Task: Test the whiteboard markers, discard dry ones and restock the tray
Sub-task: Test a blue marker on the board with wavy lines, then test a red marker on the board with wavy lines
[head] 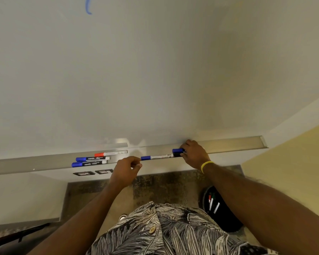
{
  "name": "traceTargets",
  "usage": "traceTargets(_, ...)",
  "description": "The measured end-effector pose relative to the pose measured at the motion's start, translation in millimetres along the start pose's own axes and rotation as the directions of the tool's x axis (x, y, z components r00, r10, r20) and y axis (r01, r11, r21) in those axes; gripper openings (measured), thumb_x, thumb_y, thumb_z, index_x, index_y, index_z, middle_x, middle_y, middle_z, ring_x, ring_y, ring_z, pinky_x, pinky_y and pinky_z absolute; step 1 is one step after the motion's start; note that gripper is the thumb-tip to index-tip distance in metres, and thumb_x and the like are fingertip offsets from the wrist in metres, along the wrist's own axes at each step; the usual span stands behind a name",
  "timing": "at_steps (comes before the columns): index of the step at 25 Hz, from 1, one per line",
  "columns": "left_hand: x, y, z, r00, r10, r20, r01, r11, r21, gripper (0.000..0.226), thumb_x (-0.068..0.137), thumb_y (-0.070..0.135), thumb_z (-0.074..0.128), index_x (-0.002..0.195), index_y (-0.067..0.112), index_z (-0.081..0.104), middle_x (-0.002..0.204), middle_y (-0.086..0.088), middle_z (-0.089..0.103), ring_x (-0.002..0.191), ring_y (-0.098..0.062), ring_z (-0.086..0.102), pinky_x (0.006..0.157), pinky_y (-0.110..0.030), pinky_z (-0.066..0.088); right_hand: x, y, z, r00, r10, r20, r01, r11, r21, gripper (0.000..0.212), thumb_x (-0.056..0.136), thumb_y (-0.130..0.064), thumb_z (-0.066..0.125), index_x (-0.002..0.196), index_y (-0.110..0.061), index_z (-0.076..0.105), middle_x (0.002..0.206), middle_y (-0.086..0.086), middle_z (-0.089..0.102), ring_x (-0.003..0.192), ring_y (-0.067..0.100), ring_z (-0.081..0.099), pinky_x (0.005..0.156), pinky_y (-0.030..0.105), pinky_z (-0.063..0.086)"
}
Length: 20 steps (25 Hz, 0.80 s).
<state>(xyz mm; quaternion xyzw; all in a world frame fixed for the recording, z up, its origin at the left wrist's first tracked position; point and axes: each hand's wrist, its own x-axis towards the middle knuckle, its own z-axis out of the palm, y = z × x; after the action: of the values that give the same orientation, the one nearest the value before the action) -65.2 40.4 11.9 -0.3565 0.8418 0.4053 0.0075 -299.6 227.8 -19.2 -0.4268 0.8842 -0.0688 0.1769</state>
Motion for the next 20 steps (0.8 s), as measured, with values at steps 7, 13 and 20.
traceTargets(7,-3,-6,-9,0.999,0.019,-0.026,-0.018,1.0,0.025,0.028,0.094,0.023,0.063,0.12,0.014,0.066,0.109,-0.001,0.07,0.096,-0.011,0.063,0.084,-0.02,0.045,-7,-6,-2,0.999,0.006,-0.032,-0.005,0.999,0.036,0.034,0.09,-0.026,0.062,0.123,-0.017,0.058,0.118,0.005,0.055,0.107,0.023,0.052,0.096,0.035,0.045)
traceTargets(13,-7,-28,-19,0.988,0.153,-0.015,-0.14,0.936,0.324,0.044,0.095,0.039,0.059,0.135,0.022,0.055,0.143,0.0,0.053,0.132,-0.019,0.048,0.111,-0.037,0.036,-16,-35,4,0.996,-0.041,-0.084,0.045,0.998,0.044,0.052,0.09,-0.034,0.062,0.136,-0.012,0.05,0.131,0.008,0.052,0.119,0.027,0.048,0.104,0.039,0.041)
traceTargets(20,-21,-64,-36,0.99,0.131,0.058,-0.139,0.793,0.593,0.075,0.093,0.059,0.047,0.154,0.025,0.02,0.164,-0.002,0.011,0.152,-0.024,0.007,0.121,-0.049,0.008,-24,-114,27,0.984,-0.174,-0.03,0.175,0.984,0.04,0.07,0.093,-0.042,0.059,0.152,-0.018,0.03,0.157,0.005,0.032,0.146,0.024,0.027,0.121,0.039,0.021)
